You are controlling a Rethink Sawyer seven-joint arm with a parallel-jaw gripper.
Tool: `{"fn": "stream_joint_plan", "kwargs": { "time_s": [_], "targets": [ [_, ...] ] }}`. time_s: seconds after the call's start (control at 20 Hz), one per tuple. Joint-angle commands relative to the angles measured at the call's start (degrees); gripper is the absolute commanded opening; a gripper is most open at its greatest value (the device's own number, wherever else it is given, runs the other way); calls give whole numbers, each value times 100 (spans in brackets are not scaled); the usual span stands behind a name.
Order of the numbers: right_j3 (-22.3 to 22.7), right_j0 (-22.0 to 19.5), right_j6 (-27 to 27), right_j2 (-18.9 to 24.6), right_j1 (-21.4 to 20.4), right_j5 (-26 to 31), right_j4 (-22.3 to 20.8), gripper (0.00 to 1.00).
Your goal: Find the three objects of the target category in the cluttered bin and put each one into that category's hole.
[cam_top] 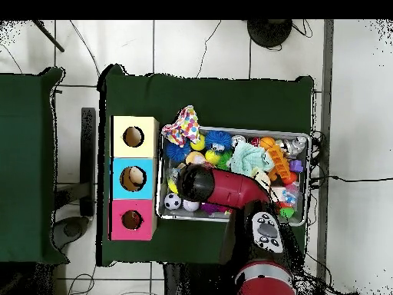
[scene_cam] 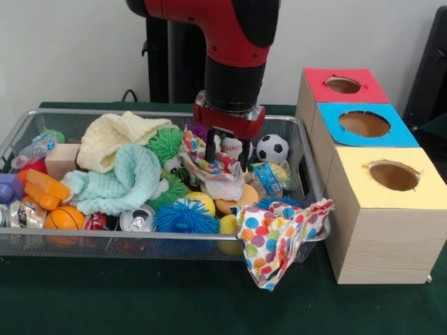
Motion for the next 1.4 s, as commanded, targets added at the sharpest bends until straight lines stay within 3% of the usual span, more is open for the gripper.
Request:
{"fn": "stream_joint_plan", "kwargs": {
  "time_s": [0.05,0.8,0.9,1.0,1.25,1.4],
  "targets": [
    [384,-5,788,252,-109,367,165,100],
    [555,60,803,128,-694,859,208,100],
    [529,81,843,132,-644,770,212,100],
    [400,128,922,97,-330,376,158,100],
    [87,488,1192,-371,41,-476,-25,100],
    [-11,643,1262,-554,103,-526,68,100]
  ]
}}
